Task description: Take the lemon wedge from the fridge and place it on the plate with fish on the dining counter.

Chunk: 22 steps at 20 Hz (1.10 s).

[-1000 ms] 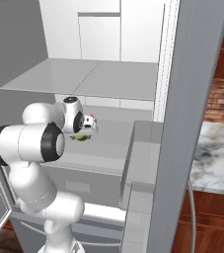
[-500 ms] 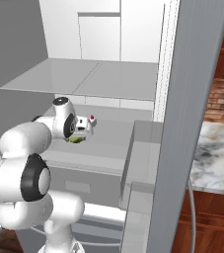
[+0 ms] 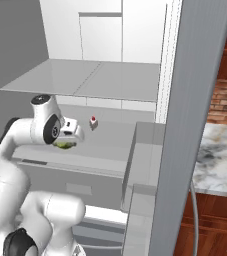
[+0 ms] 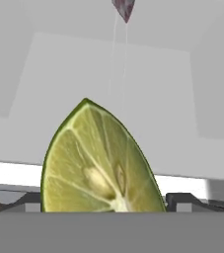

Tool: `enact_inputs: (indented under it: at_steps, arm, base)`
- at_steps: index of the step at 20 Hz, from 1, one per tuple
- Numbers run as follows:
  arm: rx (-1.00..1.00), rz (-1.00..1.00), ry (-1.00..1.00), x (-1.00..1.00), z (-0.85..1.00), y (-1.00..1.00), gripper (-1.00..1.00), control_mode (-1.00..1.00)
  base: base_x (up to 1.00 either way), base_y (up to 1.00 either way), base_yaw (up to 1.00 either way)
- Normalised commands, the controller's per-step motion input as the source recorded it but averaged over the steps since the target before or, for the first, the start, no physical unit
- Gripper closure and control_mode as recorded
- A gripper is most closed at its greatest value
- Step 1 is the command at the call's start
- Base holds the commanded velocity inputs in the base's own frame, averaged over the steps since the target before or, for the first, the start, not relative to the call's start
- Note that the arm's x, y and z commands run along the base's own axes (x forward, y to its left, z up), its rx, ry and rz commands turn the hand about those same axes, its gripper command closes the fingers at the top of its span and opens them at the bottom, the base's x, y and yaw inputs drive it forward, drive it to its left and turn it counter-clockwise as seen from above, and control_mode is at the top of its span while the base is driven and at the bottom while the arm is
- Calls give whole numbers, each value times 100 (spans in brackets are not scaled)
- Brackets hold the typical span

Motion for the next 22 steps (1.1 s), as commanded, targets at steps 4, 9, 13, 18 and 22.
enact_inputs:
  at_steps: [4,9,13,18,22]
  arm:
    - [1,-9,4,-100,82,-8,100,-100]
    - [2,-3,-8,-100,44,-19,100,-100]
    - [15,0,-39,-91,32,-23,100,-100]
    - [19,0,-15,-25,68,-10,100,-100]
    - [3,-2,11,12,50,1,100,-100]
  base:
    - [0,0,0]
    - [0,0,0]
    - [0,0,0]
    - [0,0,0]
    - [0,0,0]
